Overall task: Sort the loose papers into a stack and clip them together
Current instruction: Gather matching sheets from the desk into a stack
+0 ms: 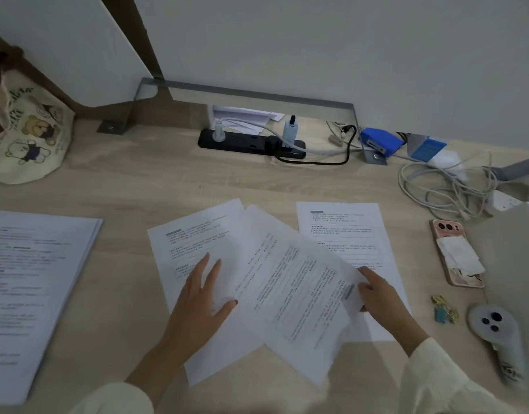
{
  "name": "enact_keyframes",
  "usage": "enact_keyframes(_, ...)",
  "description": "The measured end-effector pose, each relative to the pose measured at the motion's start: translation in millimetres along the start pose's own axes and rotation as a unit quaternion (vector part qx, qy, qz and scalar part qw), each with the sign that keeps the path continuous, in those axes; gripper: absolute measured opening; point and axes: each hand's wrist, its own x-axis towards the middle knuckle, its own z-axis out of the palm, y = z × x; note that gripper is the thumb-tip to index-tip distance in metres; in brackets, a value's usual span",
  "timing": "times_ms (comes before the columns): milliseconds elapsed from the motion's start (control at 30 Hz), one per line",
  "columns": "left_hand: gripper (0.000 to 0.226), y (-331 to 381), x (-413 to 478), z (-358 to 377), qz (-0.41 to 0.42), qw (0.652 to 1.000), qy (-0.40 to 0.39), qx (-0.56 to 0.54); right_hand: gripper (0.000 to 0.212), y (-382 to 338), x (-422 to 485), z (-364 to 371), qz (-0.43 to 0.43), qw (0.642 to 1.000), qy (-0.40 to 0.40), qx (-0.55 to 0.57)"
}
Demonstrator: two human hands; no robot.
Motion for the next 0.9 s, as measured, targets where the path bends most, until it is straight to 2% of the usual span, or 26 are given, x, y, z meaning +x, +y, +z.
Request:
enact_keyframes(133, 0.082, 17, 12, -10, 0.105, 0.989, 0.076, 0.076, 0.026, -38, 3, -6, -0.108, 0.986, -0.007, -0.126)
enact_keyframes(233, 0.080, 43, 26, -25, 0.164, 0.979, 0.089, 0.082, 0.025, -70, 1, -5, -0.192, 0.972, -0.037, -0.131)
enact_keyframes(300, 0.068, 57, 32, -33, 0.120, 0.990, 0.058, 0.038, 0.025, -86, 0, -2, -0.225, 0.969, -0.052, -0.085)
enact_keyframes(367, 0.040, 62, 36, -38, 0.003, 1.000, -0.008, -0.019, 0.022, -94, 4, 0, -0.228, 0.972, -0.046, -0.035)
enact_keyframes(433, 0.022, 59, 36, -40, -0.048, 0.997, -0.025, -0.056, 0.017, -91, 13, 1, -0.203, 0.979, -0.009, 0.022)
enact_keyframes(533, 0.010, 42, 33, -43, -0.105, 0.981, 0.014, -0.165, 0.026, -60, 35, -2, -0.097, 0.990, 0.071, 0.070)
enact_keyframes(667, 0.020, 17, 28, -49, -0.211, 0.920, 0.115, -0.311, 0.058, 1, 50, -11, 0.084, 0.985, 0.141, -0.044)
enact_keyframes(767, 0.024, -4, 22, -47, -0.268, 0.884, 0.170, -0.344, 0.076, 30, 46, -16, 0.150, 0.974, 0.148, -0.086)
enact_keyframes(900, 0.026, -30, 19, -38, -0.344, 0.868, 0.184, -0.307, 0.088, 40, 47, -19, 0.177, 0.966, 0.145, -0.117)
